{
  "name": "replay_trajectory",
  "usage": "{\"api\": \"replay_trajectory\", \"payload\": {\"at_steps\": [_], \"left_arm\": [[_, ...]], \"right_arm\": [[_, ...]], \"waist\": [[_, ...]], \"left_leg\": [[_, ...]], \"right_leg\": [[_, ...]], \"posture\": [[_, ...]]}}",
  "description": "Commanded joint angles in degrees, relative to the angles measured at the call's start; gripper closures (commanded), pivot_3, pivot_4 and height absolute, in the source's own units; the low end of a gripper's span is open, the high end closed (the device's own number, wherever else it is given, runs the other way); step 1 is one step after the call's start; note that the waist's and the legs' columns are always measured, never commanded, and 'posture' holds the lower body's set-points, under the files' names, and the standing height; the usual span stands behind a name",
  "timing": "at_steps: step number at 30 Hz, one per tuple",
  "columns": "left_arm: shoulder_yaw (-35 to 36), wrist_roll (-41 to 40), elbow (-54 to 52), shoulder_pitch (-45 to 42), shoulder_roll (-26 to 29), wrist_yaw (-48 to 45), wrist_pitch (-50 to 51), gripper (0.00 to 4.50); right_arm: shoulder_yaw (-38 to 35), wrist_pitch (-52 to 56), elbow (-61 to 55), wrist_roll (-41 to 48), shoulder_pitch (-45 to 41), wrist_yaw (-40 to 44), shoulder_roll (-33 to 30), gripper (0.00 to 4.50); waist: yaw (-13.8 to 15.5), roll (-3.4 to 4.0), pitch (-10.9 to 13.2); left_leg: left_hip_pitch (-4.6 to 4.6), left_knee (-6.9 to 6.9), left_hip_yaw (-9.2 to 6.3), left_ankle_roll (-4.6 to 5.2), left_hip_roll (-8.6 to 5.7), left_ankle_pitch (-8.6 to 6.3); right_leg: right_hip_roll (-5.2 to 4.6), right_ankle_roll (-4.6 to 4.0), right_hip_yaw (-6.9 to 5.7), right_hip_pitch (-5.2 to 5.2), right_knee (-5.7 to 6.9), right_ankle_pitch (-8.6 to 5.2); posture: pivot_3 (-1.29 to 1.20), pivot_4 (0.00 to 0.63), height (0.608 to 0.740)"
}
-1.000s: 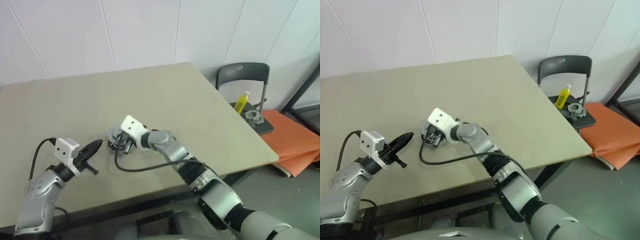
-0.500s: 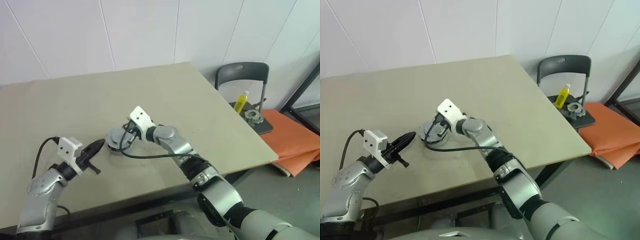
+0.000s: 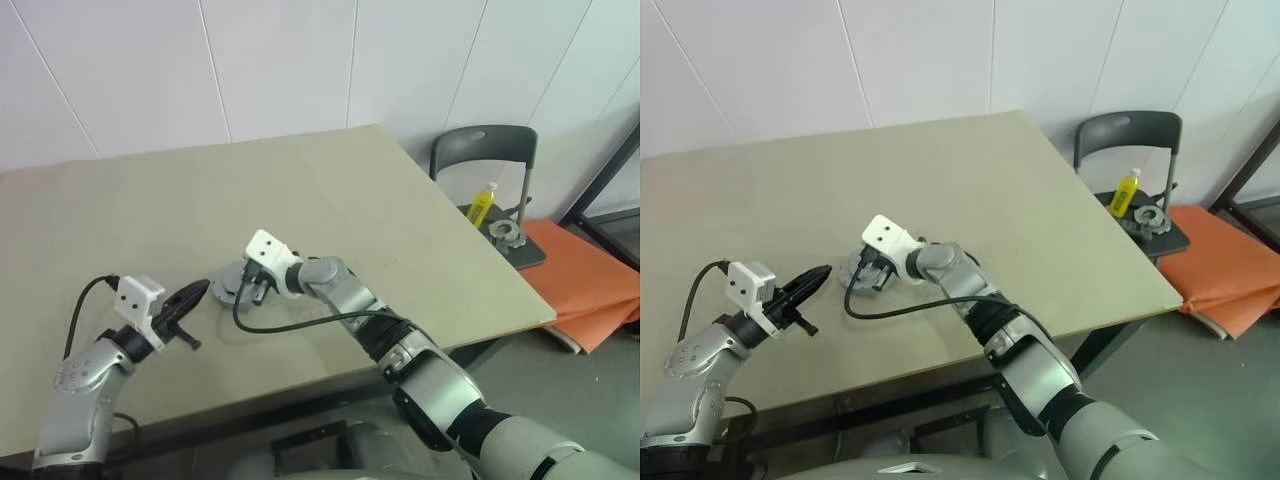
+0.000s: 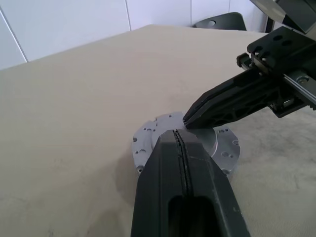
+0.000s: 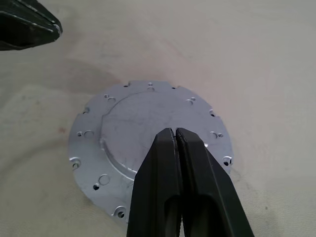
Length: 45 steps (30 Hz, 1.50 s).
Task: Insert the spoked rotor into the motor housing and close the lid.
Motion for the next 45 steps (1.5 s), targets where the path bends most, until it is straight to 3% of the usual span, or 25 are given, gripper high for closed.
{"api": "replay_trajectory", "payload": {"at_steps": [1, 5, 8, 19, 28, 38, 45], "left_arm": [[0.9, -0.1, -0.5, -0.9, 0.1, 0.2, -1.2, 4.50], [0.9, 0.0, 0.0, -1.5, 0.3, 0.0, -1.2, 4.50], [0.5, 0.4, 0.4, -1.6, 0.3, -0.1, -1.4, 4.50], [0.2, 0.5, 0.8, -1.9, 0.1, 0.0, -1.4, 4.50], [0.0, 0.8, 1.3, -2.2, -0.1, 0.1, -1.4, 4.50], [-0.2, 1.0, 1.8, -2.6, -0.1, 0.1, -1.3, 4.50], [-0.2, 1.1, 1.8, -2.8, -0.4, 0.2, -1.3, 4.50]], "right_arm": [[0.2, 1.1, -0.1, -0.8, -1.2, -0.5, 2.6, 4.38], [-4.1, 4.3, -0.3, 3.6, -1.6, -0.2, 4.2, 4.38], [-6.9, 7.1, -0.5, 6.3, -1.7, -1.2, 5.0, 3.78], [-8.3, 9.7, -1.9, 9.9, -0.5, -1.8, 5.2, 0.04], [-6.4, 0.0, -3.5, 9.0, 0.2, -1.5, 4.6, 0.01], [-2.8, 3.0, -3.9, 10.0, -0.7, 3.3, 5.4, 0.01], [-2.4, 2.5, 0.8, 8.2, -4.0, 1.3, 6.2, 0.01]], "waist": [[0.0, 0.00, 0.0], [0.1, 0.00, 0.0], [0.1, 0.00, 0.0], [0.0, 0.01, 0.0], [0.0, 0.01, 0.0], [0.0, 0.01, 0.0], [0.0, 0.01, 0.0]], "left_leg": [[0.00, 0.00, -0.01, 0.00, 0.00, 0.00], [0.00, 0.00, -0.02, 0.00, 0.00, 0.00], [-0.02, 0.01, -0.02, 0.00, -0.01, 0.00], [-0.03, -0.01, -0.01, 0.00, -0.01, 0.00], [-0.12, -0.02, 0.00, 0.00, -0.01, 0.00], [-0.12, -0.02, -0.01, 0.00, 0.00, 0.00], [-0.12, -0.01, -0.01, 0.00, 0.00, 0.00]], "right_leg": [[0.00, 0.00, 0.00, 0.00, 0.00, 0.00], [0.00, 0.00, -0.01, 0.00, 0.01, 0.00], [-0.01, 0.00, -0.01, 0.01, 0.00, 0.00], [0.01, 0.00, -0.01, -0.02, 0.00, 0.00], [0.00, 0.01, -0.01, -0.07, -0.04, 0.00], [0.00, 0.00, -0.01, -0.08, -0.03, 0.00], [0.00, 0.00, -0.01, -0.08, -0.03, 0.00]], "posture": [[0.00, 0.000, 0.740], [0.00, 0.000, 0.740], [0.00, 0.000, 0.740], [0.00, 0.000, 0.740], [0.00, 0.000, 0.740], [0.00, 0.000, 0.740], [0.00, 0.000, 0.740]]}}
